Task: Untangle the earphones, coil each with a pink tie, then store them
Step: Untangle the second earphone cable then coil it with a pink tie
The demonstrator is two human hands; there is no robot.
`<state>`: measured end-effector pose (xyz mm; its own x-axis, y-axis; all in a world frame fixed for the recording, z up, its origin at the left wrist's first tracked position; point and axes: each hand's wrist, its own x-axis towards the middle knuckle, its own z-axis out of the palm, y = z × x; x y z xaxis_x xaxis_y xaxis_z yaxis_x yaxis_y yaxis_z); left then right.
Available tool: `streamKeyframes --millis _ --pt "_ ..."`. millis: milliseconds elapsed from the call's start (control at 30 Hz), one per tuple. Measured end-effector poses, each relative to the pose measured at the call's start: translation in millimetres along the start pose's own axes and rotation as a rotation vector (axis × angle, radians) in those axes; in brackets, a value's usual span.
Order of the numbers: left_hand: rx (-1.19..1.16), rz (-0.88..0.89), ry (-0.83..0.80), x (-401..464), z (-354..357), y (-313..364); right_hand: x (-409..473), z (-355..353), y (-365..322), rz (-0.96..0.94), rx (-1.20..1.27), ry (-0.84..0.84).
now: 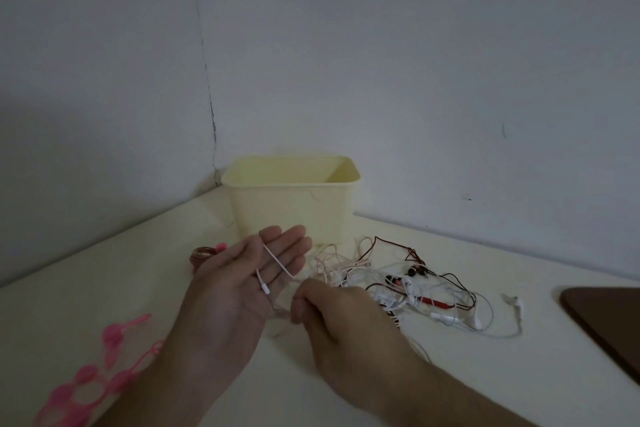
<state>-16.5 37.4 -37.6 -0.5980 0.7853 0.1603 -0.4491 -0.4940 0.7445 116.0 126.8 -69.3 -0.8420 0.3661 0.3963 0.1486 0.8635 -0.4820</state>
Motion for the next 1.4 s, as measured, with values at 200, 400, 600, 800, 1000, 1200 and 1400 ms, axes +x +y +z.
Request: streamKeyframes --millis 200,400,600,800,1000,1200,1400 --pt "0.771 0.102 -0.119 -1.6 -13.8 -21.1 1.6 -12.9 -11.9 -0.076 0.01 0.108" --pt "0.31 -0.246 -0.153 -7.7 0.7 -19.2 10.3 -28.0 10.9 0.058 0.031 0.312" --pt "-0.017 -0.152 -0.068 -10.8 7.6 -10.0 4.1 -8.3 2.0 0.069 -0.122 0.134" --pt "0.247 0.132 0.1 0.7 -2.7 -10.9 -1.5 -6.7 -16.2 -0.08 -0.222 -0.029" --pt "0.812 0.189 -0.146 -3.4 -8.6 -27.7 5.1 -21.9 -1.3 -0.107 -0.173 0.225" --pt "0.479 -0.272 -0.238 -6.1 -3.1 -18.2 15.0 -35.6 16.1 -0.027 -0.087 0.342" --pt "-0.068 -0.153 -0.155 -8.0 2.2 -2.6 5.7 -21.8 15.4 0.048 -0.104 0.05"
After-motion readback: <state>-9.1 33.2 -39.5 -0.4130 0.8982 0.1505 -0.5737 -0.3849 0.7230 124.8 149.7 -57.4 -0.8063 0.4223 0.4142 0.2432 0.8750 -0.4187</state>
